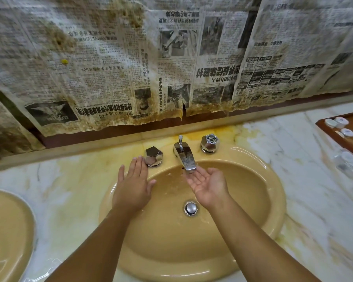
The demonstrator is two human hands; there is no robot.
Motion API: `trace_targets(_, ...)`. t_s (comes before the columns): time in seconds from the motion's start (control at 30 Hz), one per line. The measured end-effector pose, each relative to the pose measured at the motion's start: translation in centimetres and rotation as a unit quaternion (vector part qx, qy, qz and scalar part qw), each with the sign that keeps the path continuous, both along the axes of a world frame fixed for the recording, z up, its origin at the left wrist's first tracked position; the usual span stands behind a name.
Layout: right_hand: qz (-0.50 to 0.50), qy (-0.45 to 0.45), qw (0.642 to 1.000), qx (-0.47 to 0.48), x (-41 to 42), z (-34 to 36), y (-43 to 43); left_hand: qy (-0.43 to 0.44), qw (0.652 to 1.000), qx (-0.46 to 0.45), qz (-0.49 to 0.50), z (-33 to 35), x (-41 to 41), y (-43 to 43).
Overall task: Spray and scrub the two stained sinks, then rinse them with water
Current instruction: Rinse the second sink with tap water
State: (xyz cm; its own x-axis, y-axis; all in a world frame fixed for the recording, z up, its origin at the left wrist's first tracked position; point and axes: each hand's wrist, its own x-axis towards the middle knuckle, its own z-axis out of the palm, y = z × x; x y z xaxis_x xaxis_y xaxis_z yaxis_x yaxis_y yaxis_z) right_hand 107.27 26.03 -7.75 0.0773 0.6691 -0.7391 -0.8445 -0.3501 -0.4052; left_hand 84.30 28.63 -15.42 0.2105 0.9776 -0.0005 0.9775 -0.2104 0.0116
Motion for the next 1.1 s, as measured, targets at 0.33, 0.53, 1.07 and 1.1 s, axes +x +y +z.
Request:
trace_targets(0.33, 0.101, 0.014, 0.993, -0.065, -0.1, -0.2, -0.4, 0.006, 1.000, 0.004, 0.004, -0.1, 0.0, -0.1)
trace_targets(0.53, 0.141, -0.111, 0.983, 0.025, 2.9, 4.0, 2.5, 0.012, 1.000, -0.001, 0.004, 0.0, 0.2, 0.0)
trace_targets(1.07, 0.144, -0.069, 0.982, -0.100, 1.2, -3.0, -0.8, 0.009, 1.000, 0.007, 0.006, 0.0, 0.3, -0.2)
trace_targets(1.1, 0.126, -0.029, 0.986, -0.101, 1.1, -3.0, -0.8, 0.009, 1.000, 0.007, 0.007, 0.0, 0.3, -0.2)
